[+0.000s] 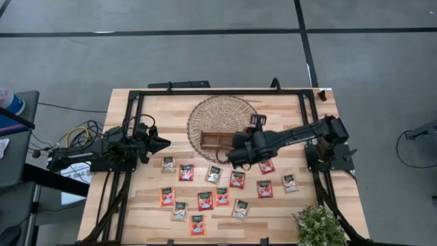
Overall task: Pick & Place Tea
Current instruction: Put the orange tea bag into the right section of the wooden organizer
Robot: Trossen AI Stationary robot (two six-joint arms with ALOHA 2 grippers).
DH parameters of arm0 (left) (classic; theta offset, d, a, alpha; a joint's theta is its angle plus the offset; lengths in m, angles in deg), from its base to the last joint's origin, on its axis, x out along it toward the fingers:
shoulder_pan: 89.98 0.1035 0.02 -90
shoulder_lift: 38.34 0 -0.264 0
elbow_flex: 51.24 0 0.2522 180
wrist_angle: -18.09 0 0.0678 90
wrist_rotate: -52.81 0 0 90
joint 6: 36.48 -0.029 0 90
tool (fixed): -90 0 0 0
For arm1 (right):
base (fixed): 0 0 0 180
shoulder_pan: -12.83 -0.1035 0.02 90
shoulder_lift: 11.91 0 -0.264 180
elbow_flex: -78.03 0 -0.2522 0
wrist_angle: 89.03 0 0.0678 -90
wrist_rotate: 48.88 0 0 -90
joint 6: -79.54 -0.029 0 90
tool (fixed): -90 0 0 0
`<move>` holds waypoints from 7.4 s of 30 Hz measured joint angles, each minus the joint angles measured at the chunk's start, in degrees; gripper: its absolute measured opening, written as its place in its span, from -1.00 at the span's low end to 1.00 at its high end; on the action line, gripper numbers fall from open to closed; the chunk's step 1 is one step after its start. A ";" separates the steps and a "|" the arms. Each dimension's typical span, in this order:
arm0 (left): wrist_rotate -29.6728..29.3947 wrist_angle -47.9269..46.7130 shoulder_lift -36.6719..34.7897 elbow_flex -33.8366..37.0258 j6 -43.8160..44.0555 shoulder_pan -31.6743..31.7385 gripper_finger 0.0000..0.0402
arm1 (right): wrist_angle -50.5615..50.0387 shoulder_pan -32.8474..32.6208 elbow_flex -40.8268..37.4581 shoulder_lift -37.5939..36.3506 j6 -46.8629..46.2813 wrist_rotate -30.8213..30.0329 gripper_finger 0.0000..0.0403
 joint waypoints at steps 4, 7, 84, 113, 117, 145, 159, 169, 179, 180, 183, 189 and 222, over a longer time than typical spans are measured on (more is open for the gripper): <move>0.00 0.01 0.00 0.00 0.00 0.01 -0.75 | 0.74 2.11 0.02 0.00 3.22 -2.81 -1.00; 0.00 0.00 0.00 0.00 -0.02 0.02 -0.75 | 1.71 2.79 0.02 0.00 4.72 -2.94 -1.00; -1.11 -0.07 0.02 0.00 -0.11 0.00 -0.75 | 37.07 2.47 -23.87 6.78 19.13 -4.05 -1.00; -1.09 -0.05 0.02 0.00 -0.13 0.01 -0.75 | -0.21 2.20 -1.06 6.77 6.30 -4.81 -0.47; -1.09 -0.05 0.02 0.00 -0.13 0.00 -0.75 | -0.08 1.28 3.16 3.68 3.40 -1.55 -0.47; 0.76 0.65 0.87 -7.41 -5.16 0.00 -0.75 | 5.46 -23.93 -18.48 -10.07 -35.75 14.03 -0.47; 4.57 -1.47 20.07 -18.56 -4.87 -0.82 -0.75 | 22.36 -20.31 -42.56 -38.23 -36.44 8.54 -0.47; 5.14 -24.30 39.82 -35.12 0.55 -7.98 -0.75 | 40.57 -19.62 -57.66 -61.29 -34.28 6.83 -0.47; 5.51 -56.18 56.77 -52.10 11.77 -20.14 -0.75 | 49.08 -18.48 -64.46 -72.29 -28.99 6.09 -0.47; 5.68 -57.22 58.07 -52.78 12.56 -21.41 -0.75 | 49.07 -18.39 -64.48 -72.56 -28.82 6.10 -0.47; 7.37 -57.86 61.96 -53.18 13.97 -24.83 -0.75 | 49.11 -18.09 -64.48 -72.81 -27.22 6.12 -0.47; 9.03 -57.90 70.29 -53.20 15.30 -30.90 -0.73 | 49.09 -17.37 -64.48 -72.78 -26.73 6.29 -0.47; -1.88 -54.56 82.00 -50.75 15.72 -36.79 -0.19 | 49.03 -17.37 -64.48 -72.74 -25.85 6.44 -0.47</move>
